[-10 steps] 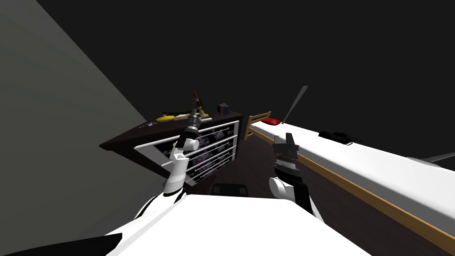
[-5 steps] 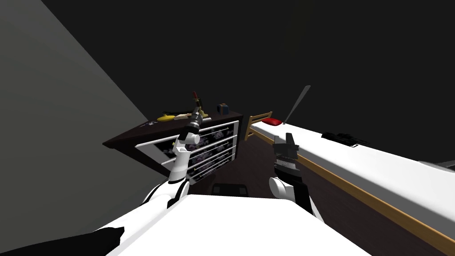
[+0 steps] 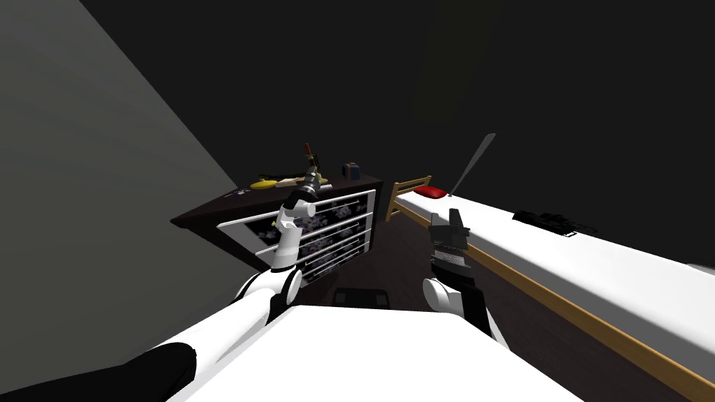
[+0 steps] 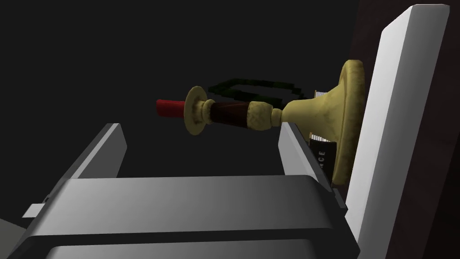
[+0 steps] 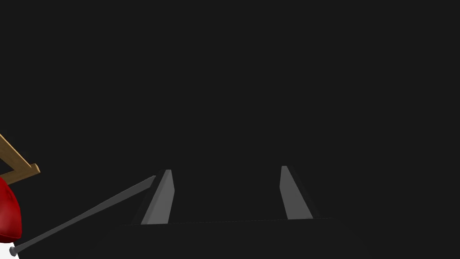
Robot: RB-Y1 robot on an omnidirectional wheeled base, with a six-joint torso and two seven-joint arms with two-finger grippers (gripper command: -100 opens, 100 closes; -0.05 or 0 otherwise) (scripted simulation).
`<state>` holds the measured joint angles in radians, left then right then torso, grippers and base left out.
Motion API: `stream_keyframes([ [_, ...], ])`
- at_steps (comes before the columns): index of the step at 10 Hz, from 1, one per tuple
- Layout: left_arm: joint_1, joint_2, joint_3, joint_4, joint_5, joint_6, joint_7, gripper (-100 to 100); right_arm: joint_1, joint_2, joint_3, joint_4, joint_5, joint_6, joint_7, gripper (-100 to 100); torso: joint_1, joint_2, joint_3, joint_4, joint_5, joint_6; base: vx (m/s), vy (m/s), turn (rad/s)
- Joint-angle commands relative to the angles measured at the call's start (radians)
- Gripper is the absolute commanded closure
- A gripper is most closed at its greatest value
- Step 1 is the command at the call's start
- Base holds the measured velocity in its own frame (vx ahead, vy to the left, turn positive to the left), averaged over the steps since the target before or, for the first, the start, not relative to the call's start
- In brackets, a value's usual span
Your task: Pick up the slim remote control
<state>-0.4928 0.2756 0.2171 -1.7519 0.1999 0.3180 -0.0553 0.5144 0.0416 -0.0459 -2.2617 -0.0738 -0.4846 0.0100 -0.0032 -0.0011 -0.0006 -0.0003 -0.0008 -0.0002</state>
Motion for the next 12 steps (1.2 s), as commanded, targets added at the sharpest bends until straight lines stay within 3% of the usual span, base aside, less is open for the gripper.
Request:
stream_keyframes([
  [1,-0.05,0.008,0.002,0.038,0.005,0.034,0.002,-100,0.0,0.0,0.0,0.0,0.0,0.0,0.0,0,0.0,0.0,0.0,0.0,0.0,0.0,0.008,-0.026,0.01],
  [12,-0.379,0.059,0.027,0.35,0.024,0.343,0.004,-100,0.0,0.0,0.0,0.0,0.0,0.0,0.0,0,0.002,-0.002,-0.001,0.0,0.001,0.0,0.019,-0.033,0.061],
])
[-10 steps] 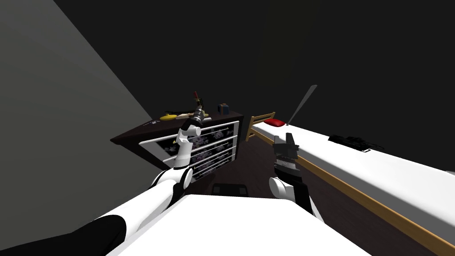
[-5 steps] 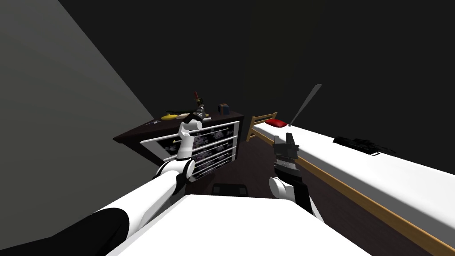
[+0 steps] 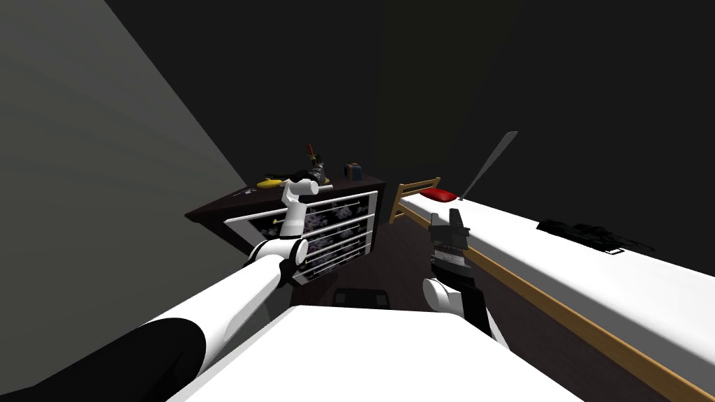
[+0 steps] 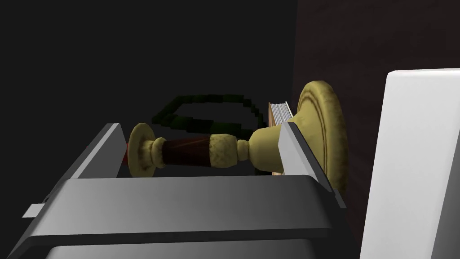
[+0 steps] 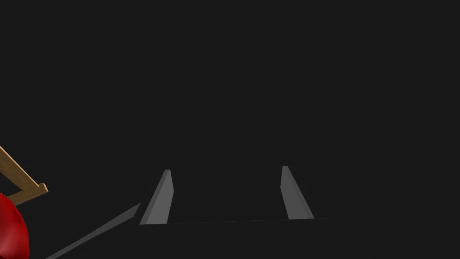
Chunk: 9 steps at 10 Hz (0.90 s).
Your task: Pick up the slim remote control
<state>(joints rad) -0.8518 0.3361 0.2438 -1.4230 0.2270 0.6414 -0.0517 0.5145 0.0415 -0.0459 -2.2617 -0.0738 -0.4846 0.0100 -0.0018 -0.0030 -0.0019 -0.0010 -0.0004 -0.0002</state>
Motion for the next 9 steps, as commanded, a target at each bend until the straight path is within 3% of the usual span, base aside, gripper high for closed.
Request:
stream_keyframes([
  [1,-0.038,-0.002,0.0,0.036,-0.003,0.047,0.001,-100,0.0,0.0,0.0,0.0,0.0,0.0,0.0,0,0.0,0.0,0.0,0.0,0.0,0.0,0.016,-0.024,-0.004],
  [9,-0.269,0.025,0.001,0.27,0.009,0.274,0.009,-100,0.0,0.0,0.0,0.0,0.0,0.0,0.0,0,0.001,0.0,0.0,0.0,0.0,0.0,0.031,-0.023,0.062],
])
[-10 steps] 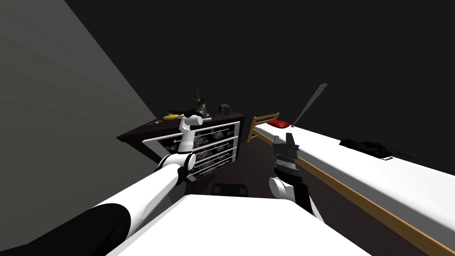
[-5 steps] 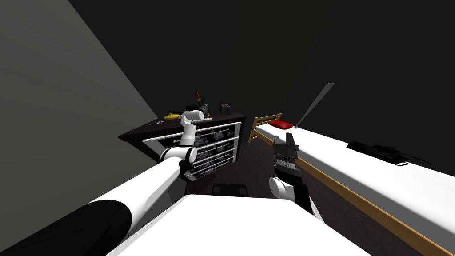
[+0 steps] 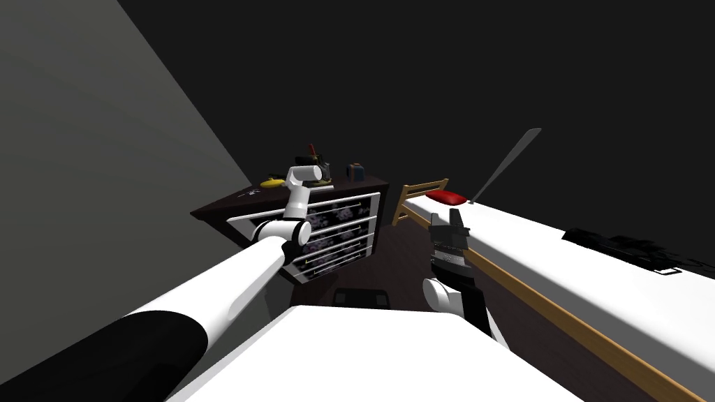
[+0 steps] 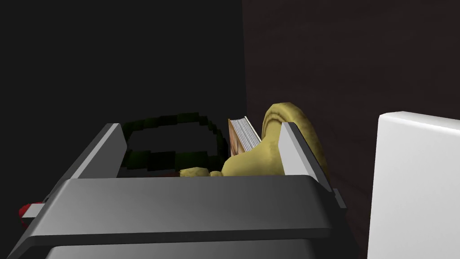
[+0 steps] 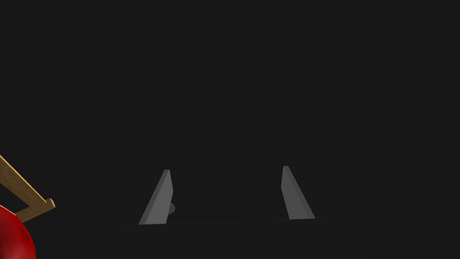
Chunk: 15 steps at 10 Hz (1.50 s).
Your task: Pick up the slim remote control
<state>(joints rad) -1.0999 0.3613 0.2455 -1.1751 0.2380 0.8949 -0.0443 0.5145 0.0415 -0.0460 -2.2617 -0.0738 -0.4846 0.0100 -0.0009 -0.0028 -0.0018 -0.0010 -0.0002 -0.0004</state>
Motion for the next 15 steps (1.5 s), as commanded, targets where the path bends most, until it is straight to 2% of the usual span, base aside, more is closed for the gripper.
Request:
stream_keyframes([
  [1,-0.038,0.0,-0.001,0.044,-0.002,0.05,0.002,-100,0.0,0.0,0.0,0.0,0.0,0.0,0.0,0,0.0,0.0,0.0,0.0,0.0,0.0,0.019,-0.014,0.011],
  [3,-0.105,0.007,-0.004,0.109,0.001,0.105,0.006,-100,0.0,0.0,0.0,0.0,0.0,0.0,0.0,0,0.0,0.0,0.0,0.0,0.0,0.0,0.037,-0.021,0.089],
  [4,-0.119,0.007,-0.004,0.129,0.001,0.134,0.006,-100,0.0,0.0,0.0,0.0,0.0,0.0,0.0,0,0.0,0.0,0.0,0.0,0.0,0.0,0.024,-0.01,-0.01],
  [6,-0.183,0.014,-0.007,0.19,0.004,0.191,0.01,-100,0.0,0.0,0.0,0.0,0.0,0.0,0.0,0,0.001,0.0,0.0,0.0,0.0,0.0,0.038,-0.02,0.082],
  [7,-0.197,0.014,-0.007,0.213,0.004,0.216,0.01,-100,0.0,0.0,0.0,0.0,0.0,0.0,0.0,0,0.0,0.0,0.0,0.0,0.0,0.0,0.016,-0.012,-0.003],
  [9,-0.27,0.021,-0.012,0.292,0.006,0.267,0.015,-100,0.0,0.0,0.0,0.0,0.0,0.0,0.0,0,0.001,0.0,0.0,0.0,0.0,0.0,0.033,-0.015,0.081],
  [10,-0.272,0.021,-0.012,0.297,0.006,0.295,0.015,-100,0.0,0.0,0.0,0.0,0.0,0.0,0.0,0,0.0,0.0,0.0,0.0,0.0,0.0,0.014,-0.011,-0.009],
  [11,-0.316,0.027,-0.018,0.341,0.008,0.324,0.021,-100,0.0,0.0,0.0,0.0,0.0,0.0,0.0,0,0.001,0.001,0.0,0.0,0.0,0.0,0.028,-0.016,0.092],
  [12,-0.344,0.027,-0.018,0.372,0.008,0.35,0.021,-100,0.0,0.0,0.0,0.0,0.0,0.0,0.0,0,0.001,0.001,0.0,0.0,0.0,0.0,0.032,-0.02,0.067],
  [13,-0.344,0.027,-0.018,0.377,0.008,0.372,0.021,-100,0.0,0.0,0.0,0.0,0.0,0.0,0.0,0,0.0,0.0,0.0,0.0,0.0,0.0,0.016,-0.007,-0.005],
  [14,-0.393,0.034,-0.025,0.43,0.009,0.398,0.026,-100,0.0,0.0,0.0,0.0,0.0,0.0,0.0,0,0.001,0.001,0.0,0.0,0.0,0.0,0.024,-0.009,0.089],
  [15,-0.412,0.034,-0.025,0.456,0.009,0.422,0.026,-100,0.0,0.0,0.0,0.0,0.0,0.0,0.0,0,0.001,0.001,0.001,0.0,0.0,0.0,0.03,-0.013,0.052],
])
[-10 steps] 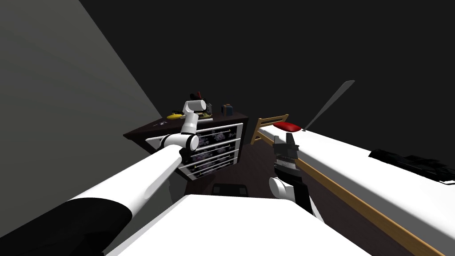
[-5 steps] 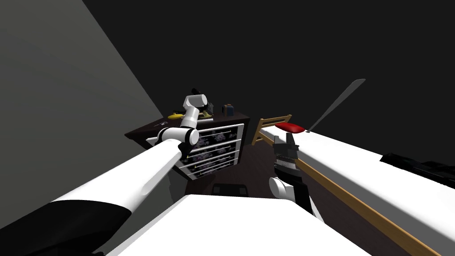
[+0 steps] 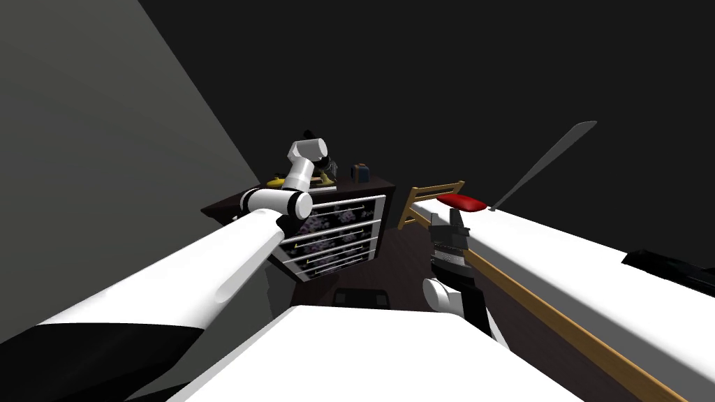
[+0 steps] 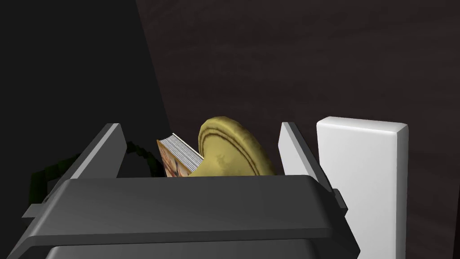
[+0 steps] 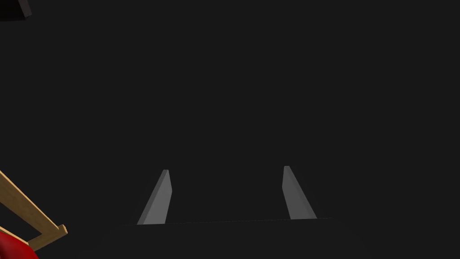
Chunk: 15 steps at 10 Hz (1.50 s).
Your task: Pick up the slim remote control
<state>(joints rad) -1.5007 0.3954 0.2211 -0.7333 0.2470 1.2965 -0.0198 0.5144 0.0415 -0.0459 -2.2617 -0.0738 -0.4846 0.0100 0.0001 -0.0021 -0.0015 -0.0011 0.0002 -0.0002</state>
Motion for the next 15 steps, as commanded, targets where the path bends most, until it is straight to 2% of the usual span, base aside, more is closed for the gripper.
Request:
stream_keyframes([
  [1,-0.011,0.0,-0.001,0.014,0.0,0.045,0.002,-100,0.0,0.0,0.0,0.0,0.0,0.0,0.0,0,0.0,0.0,0.0,0.0,0.0,0.0,0.015,-0.006,-0.006],
  [2,-0.056,0.006,-0.009,0.053,0.001,0.081,0.008,-100,0.0,0.0,0.0,0.0,0.0,0.0,0.0,0,0.0,0.001,0.0,0.0,0.0,0.0,0.018,-0.007,0.084],
  [5,-0.132,0.013,-0.017,0.141,0.001,0.17,0.014,-100,0.0,0.0,0.0,0.0,0.0,0.0,0.0,0,0.0,0.0,0.0,0.0,0.0,0.0,0.034,-0.011,0.061],
  [7,-0.132,0.013,-0.017,0.161,0.001,0.184,0.014,-100,0.0,0.0,0.0,0.0,0.0,0.0,0.0,0,0.001,0.0,0.0,0.0,0.0,0.0,0.008,-0.001,-0.001],
  [8,-0.18,0.02,-0.027,0.203,0.001,0.234,0.02,-100,0.0,0.0,0.0,0.0,0.0,0.0,0.0,0,0.001,0.001,0.0,0.0,0.0,0.0,0.022,0.002,0.079],
  [9,-0.184,0.02,-0.027,0.227,0.001,0.249,0.02,-100,0.0,0.0,0.0,0.0,0.0,0.0,0.0,0,0.001,0.001,0.0,0.0,0.0,0.0,0.034,-0.003,0.048],
  [10,-0.223,0.026,-0.037,0.254,0.0,0.285,0.026,-100,0.0,0.0,0.0,0.0,0.0,0.0,0.0,0,0.001,0.0,0.0,0.0,0.0,0.0,0.055,-0.002,0.073],
  [11,-0.228,0.026,-0.037,0.259,0.0,0.309,0.026,-100,0.0,0.0,0.0,0.0,0.0,0.0,0.0,0,0.001,-0.001,-0.001,0.0,0.0,0.0,0.057,-0.001,0.034],
  [13,-0.228,0.026,-0.037,0.295,0.0,0.309,0.026,-100,0.0,0.0,0.0,0.0,0.0,0.0,0.0,0,0.001,-0.001,-0.001,-0.001,0.0,0.0,0.014,0.001,-0.005],
  [14,-0.266,0.033,-0.048,0.343,-0.002,0.355,0.031,-100,0.0,0.0,0.0,0.0,0.0,0.0,0.0,0,0.001,0.001,0.0,0.0,0.0,0.0,0.037,0.011,0.059],
  [15,-0.266,0.033,-0.048,0.356,-0.002,0.367,0.031,-100,0.0,0.0,0.0,0.0,0.0,0.0,0.0,0,0.002,0.0,0.0,0.0,0.001,0.0,0.053,0.008,0.042],
])
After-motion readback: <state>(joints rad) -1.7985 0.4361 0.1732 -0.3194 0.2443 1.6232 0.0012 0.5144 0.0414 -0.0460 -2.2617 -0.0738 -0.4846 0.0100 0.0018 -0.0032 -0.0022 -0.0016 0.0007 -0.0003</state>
